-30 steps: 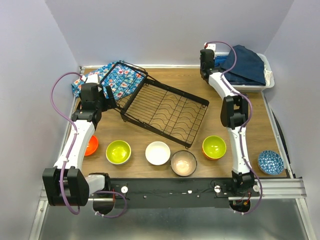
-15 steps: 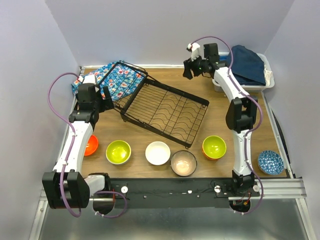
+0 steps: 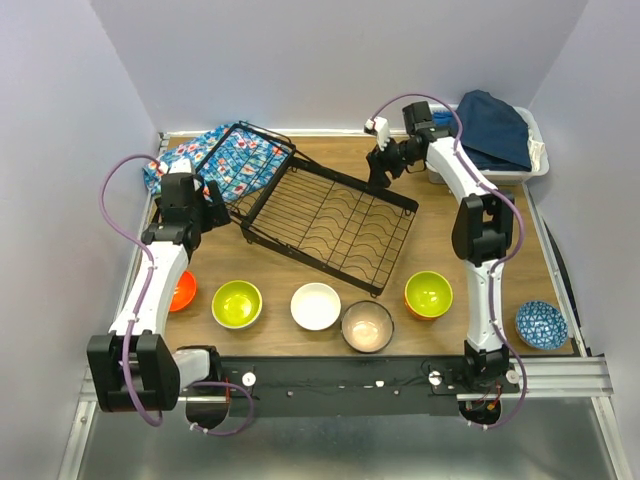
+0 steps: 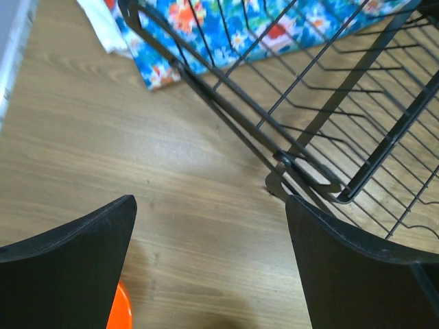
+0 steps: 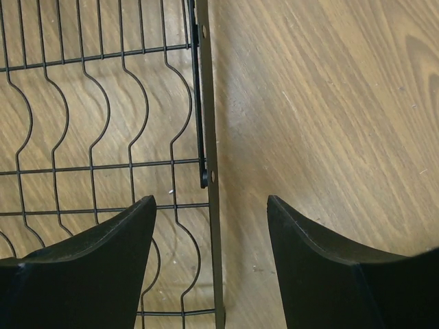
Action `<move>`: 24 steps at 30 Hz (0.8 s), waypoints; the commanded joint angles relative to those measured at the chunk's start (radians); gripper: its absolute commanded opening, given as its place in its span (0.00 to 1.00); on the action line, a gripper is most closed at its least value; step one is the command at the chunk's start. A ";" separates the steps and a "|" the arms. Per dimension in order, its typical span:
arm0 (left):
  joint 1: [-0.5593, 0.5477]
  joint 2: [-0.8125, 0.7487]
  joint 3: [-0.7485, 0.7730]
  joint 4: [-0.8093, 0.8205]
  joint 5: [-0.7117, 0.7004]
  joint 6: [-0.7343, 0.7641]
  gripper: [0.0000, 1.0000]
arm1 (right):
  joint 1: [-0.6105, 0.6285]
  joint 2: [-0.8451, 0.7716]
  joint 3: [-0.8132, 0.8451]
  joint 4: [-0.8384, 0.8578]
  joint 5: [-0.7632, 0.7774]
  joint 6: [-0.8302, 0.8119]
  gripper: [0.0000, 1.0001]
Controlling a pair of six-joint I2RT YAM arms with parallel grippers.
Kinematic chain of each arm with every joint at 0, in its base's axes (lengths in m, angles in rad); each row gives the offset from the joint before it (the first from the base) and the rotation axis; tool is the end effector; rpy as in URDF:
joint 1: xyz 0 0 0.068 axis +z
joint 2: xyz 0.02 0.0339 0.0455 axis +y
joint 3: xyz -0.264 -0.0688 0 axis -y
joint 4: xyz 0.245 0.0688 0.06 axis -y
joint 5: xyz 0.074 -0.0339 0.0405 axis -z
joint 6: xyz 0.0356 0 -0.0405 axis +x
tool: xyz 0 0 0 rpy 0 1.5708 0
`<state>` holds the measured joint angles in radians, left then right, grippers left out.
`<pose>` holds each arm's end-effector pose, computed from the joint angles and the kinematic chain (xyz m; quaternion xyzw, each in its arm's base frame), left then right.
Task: Load the bowls into the dish rack
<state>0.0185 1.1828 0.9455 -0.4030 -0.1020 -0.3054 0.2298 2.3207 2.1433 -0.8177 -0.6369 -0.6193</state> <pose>0.2600 0.0084 0.2932 -0.1665 0.8772 -0.0190 0.4500 0.4894 0.1362 0.2364 -0.4561 0.7932 0.2424 0.3226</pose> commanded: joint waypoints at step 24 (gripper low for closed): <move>0.012 0.320 0.099 -0.014 0.085 -0.232 0.92 | 0.032 0.069 -0.071 0.135 0.212 0.245 0.43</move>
<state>0.0307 1.4445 0.9634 -0.4511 -0.0616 -0.5037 0.2558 2.3978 2.1258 -0.7479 -0.5148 -0.4480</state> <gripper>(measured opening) 0.924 0.482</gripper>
